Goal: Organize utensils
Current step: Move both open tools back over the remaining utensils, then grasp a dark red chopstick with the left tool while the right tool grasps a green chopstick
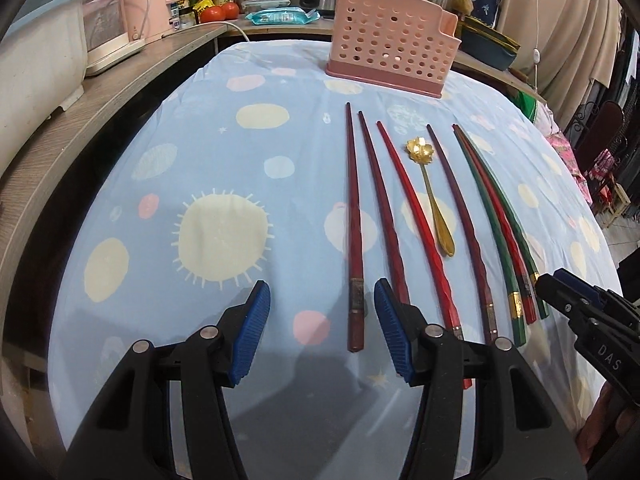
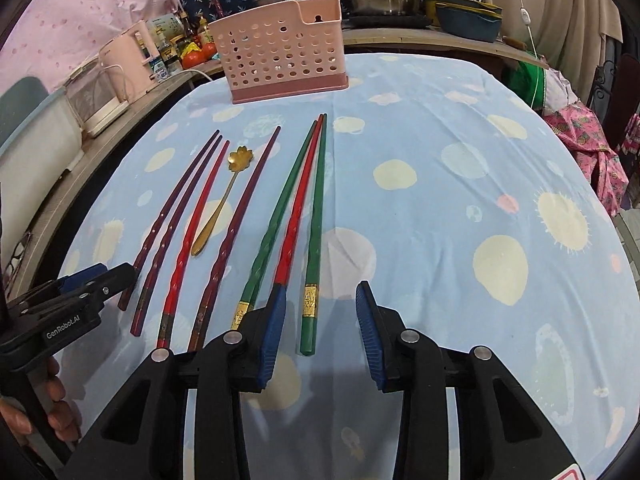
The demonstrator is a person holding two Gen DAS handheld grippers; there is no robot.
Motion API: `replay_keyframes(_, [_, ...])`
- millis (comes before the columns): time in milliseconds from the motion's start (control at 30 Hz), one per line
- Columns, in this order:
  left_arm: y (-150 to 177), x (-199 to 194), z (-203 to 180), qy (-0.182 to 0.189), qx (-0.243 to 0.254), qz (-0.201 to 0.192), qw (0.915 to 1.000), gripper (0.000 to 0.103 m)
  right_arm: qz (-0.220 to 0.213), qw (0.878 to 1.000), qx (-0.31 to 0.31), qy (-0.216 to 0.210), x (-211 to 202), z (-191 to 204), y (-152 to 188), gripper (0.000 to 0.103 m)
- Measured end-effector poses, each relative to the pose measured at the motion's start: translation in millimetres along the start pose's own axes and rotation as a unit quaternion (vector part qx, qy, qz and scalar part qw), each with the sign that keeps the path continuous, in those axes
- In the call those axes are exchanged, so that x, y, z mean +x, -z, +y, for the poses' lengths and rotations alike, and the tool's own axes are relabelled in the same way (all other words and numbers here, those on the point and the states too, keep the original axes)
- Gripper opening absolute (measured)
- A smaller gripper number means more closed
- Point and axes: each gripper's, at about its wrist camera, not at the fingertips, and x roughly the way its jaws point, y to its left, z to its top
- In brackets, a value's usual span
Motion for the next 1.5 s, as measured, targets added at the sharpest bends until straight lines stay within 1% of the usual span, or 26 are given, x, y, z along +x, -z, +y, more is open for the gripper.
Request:
replay_keyframes(200, [5, 0, -4, -0.004, 0.008, -0.004, 1.0, 0.051, 0.01, 1.0, 0.0, 0.001, 6, 0, 2, 0.021])
replay_keyframes(367, [5, 1, -4, -0.004, 0.011, -0.007, 0.9999, 0.05, 0.01, 1.0, -0.002, 0.008, 7, 0, 4, 0.017])
replay_keyframes(567, [7, 1, -5, 0.003, 0.015, -0.009, 0.9998, 0.033, 0.01, 1.0, -0.003, 0.011, 7, -1, 4, 0.012])
replay_keyframes(633, [6, 1, -5, 0.011, 0.013, -0.009, 0.9998, 0.023, 0.008, 1.0, -0.006, 0.014, 7, -1, 5, 0.01])
replay_keyframes(733, [6, 1, -3, 0.027, 0.007, -0.006, 0.9996, 0.011, 0.008, 1.0, -0.005, 0.011, 7, -2, 4, 0.007])
replay_keyframes(800, [6, 1, -2, 0.031, 0.003, -0.005, 0.9995, 0.008, 0.008, 1.0, -0.004, 0.009, 7, -3, 4, 0.007])
replay_keyframes(1000, [3, -7, 0, 0.035, -0.005, -0.011, 0.9993, 0.008, -0.001, 1.0, 0.003, 0.005, 0, -6, 2, 0.007])
replay_keyframes(1167, [-6, -23, 7, 0.045, -0.018, -0.025, 0.9985, 0.008, -0.022, 1.0, 0.012, -0.008, -16, -9, -8, 0.007])
replay_keyframes(1367, [-30, -46, 12, 0.047, -0.03, -0.061, 0.9966, 0.008, -0.062, 0.997, 0.032, -0.024, -43, -16, -31, 0.007])
replay_keyframes(1500, [-52, -61, 11, 0.051, -0.033, -0.088, 0.9943, 0.007, -0.098, 0.994, 0.032, -0.02, -64, -21, -53, 0.007])
